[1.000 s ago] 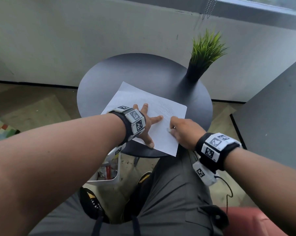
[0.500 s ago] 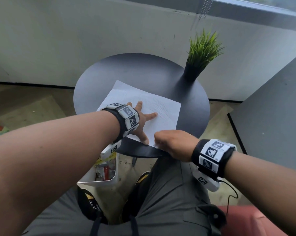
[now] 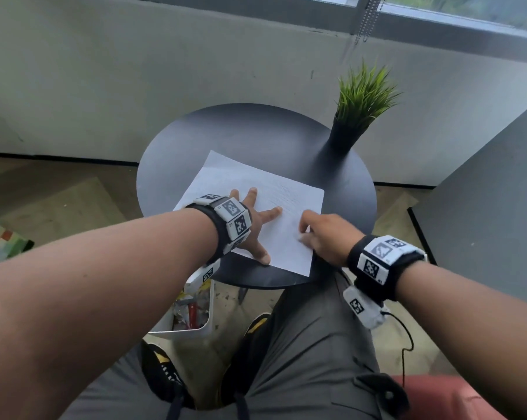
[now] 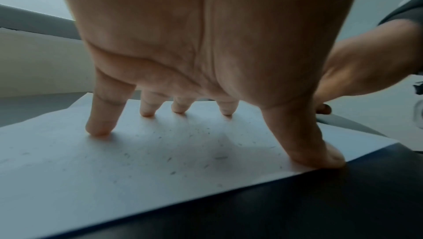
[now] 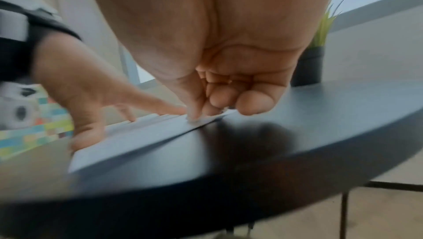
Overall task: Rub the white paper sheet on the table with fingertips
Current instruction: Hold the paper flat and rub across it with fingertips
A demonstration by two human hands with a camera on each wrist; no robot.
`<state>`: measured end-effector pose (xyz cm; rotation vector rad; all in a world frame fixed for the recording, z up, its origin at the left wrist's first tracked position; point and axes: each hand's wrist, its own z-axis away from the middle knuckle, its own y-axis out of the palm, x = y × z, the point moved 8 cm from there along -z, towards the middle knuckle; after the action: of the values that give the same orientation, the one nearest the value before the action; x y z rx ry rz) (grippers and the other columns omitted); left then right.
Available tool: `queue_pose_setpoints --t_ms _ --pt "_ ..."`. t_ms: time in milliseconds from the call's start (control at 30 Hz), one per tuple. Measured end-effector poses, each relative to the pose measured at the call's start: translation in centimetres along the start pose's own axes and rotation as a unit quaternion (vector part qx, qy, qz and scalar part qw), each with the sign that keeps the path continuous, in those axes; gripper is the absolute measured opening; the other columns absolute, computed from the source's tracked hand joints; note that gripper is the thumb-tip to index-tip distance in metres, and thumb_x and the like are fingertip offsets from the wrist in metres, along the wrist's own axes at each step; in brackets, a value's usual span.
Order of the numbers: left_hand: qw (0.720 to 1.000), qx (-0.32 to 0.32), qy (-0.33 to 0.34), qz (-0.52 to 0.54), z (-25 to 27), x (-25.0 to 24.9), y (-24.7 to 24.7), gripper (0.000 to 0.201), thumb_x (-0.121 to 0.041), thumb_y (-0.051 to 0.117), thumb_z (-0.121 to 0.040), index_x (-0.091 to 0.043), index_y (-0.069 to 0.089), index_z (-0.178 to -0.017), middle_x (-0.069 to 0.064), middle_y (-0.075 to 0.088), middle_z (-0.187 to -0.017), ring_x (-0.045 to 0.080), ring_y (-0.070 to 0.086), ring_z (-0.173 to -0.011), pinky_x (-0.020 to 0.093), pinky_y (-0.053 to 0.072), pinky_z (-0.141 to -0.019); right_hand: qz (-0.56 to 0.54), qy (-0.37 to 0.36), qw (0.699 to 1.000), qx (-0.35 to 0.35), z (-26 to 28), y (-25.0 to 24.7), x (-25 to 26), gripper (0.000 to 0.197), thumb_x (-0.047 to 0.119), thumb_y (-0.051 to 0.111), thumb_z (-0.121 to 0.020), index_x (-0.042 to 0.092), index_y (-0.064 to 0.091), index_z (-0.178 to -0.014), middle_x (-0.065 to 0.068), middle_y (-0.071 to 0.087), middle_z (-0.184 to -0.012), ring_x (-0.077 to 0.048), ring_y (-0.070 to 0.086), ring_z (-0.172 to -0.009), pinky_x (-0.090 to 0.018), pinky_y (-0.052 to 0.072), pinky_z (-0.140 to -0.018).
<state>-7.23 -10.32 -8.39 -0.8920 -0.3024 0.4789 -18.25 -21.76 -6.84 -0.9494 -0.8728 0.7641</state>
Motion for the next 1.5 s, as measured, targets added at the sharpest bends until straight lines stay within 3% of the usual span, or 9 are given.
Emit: queue_pose_setpoints --t_ms 200,300,433,600,800,933,1167,1333,1500 --pt "0.997 -0.061 0.027 0.03 1.6 -2.1 1.5 0.108 -0.087 0.054 -0.069 -0.048 -0.003 -0.153 0.008 -0.016 -0.165 0.043 -0.006 -0.149 0.065 0.011 -0.116 -0.065 0.019 0.997 -0.041 -2.2 -0.9 1.0 0.011 0.031 0.056 -0.093 0.023 0.051 -0.101 -0.003 0.062 -0.098 -0.025 0.058 -0.089 -0.036 0.05 -0.079" --pt "0.992 -0.097 0.043 0.068 2.6 -3.2 2.0 0.098 -0.084 0.042 -0.08 -0.034 0.008 -0.157 0.009 -0.008 -0.166 0.036 -0.001 -0.15 0.057 0.016 -0.117 -0.086 0.019 0.996 -0.02 -2.6 -0.2 1.2 0.015 0.032 0.059 -0.092 0.023 0.053 -0.102 -0.002 0.062 -0.098 -0.023 0.058 -0.09 -0.032 0.047 -0.077" --pt "0.987 -0.12 0.032 0.104 3.1 1.8 1.1 0.086 -0.071 0.048 -0.088 -0.032 0.016 -0.157 0.002 -0.003 -0.167 0.024 0.007 -0.152 0.047 0.021 -0.119 -0.098 0.028 0.995 0.001 -2.1 -0.4 -0.7 0.014 0.039 0.061 -0.091 0.026 0.057 -0.097 0.005 0.061 -0.089 -0.017 0.057 -0.083 -0.027 0.042 -0.071" --pt "0.991 -0.095 -0.023 0.095 2.3 8.9 3.0 0.114 -0.09 0.047 -0.07 -0.034 0.001 -0.157 -0.01 -0.009 -0.166 0.022 -0.006 -0.153 0.06 0.008 -0.119 -0.068 0.022 0.997 0.037 -1.5 -0.8 -1.5 0.01 0.037 0.064 -0.088 0.03 0.058 -0.089 0.009 0.06 -0.082 -0.006 0.053 -0.069 -0.025 0.041 -0.064" --pt "0.987 -0.115 0.02 0.11 1.4 5.1 3.6 0.119 -0.096 0.038 -0.065 -0.033 -0.002 -0.157 -0.011 -0.013 -0.165 0.024 -0.013 -0.152 0.066 -0.001 -0.116 -0.111 -0.041 0.993 0.011 -3.4 -2.9 4.7 0.008 0.029 0.067 -0.087 0.023 0.062 -0.09 0.007 0.061 -0.063 -0.01 0.055 -0.05 -0.027 0.049 -0.062" --pt "0.985 -0.131 0.03 0.106 1.4 4.2 3.3 0.116 -0.096 0.032 -0.068 -0.029 0.003 -0.158 -0.013 -0.009 -0.166 0.02 -0.01 -0.152 0.064 0.003 -0.116 -0.075 -0.073 0.994 0.017 -4.8 -1.2 7.8 0.014 0.028 0.067 -0.087 0.021 0.064 -0.099 0.005 0.061 -0.078 -0.012 0.055 -0.065 -0.025 0.043 -0.068" --pt "0.991 -0.102 0.087 0.011 1.7 5.9 2.5 0.123 -0.092 0.05 -0.065 -0.032 -0.004 -0.157 -0.015 -0.012 -0.165 0.017 -0.004 -0.151 0.059 0.016 -0.116 -0.026 -0.062 0.998 0.009 -5.0 0.3 7.7 0.015 0.033 0.06 -0.09 0.023 0.061 -0.1 0.003 0.062 -0.094 -0.021 0.058 -0.093 -0.028 0.041 -0.075" --pt "0.99 -0.105 0.093 0.011 1.1 6.1 3.2 0.128 -0.097 0.047 -0.057 -0.036 -0.006 -0.156 -0.016 -0.016 -0.164 0.022 -0.012 -0.152 0.068 0.009 -0.113 0.053 -0.248 0.962 0.096 -2.0 3.4 13.2 0.014 0.022 0.058 -0.089 0.015 0.063 -0.1 -0.007 0.068 -0.099 -0.026 0.059 -0.093 -0.03 0.043 -0.077" --pt "0.99 -0.098 0.098 0.012 1.0 6.1 3.1 0.129 -0.098 0.046 -0.057 -0.037 -0.011 -0.155 -0.015 -0.019 -0.164 0.022 -0.012 -0.152 0.068 0.008 -0.113 0.047 -0.066 0.997 0.021 -7.4 -0.6 8.6 0.013 0.032 0.058 -0.089 0.021 0.053 -0.094 -0.006 0.063 -0.102 -0.026 0.057 -0.092 -0.031 0.043 -0.072"
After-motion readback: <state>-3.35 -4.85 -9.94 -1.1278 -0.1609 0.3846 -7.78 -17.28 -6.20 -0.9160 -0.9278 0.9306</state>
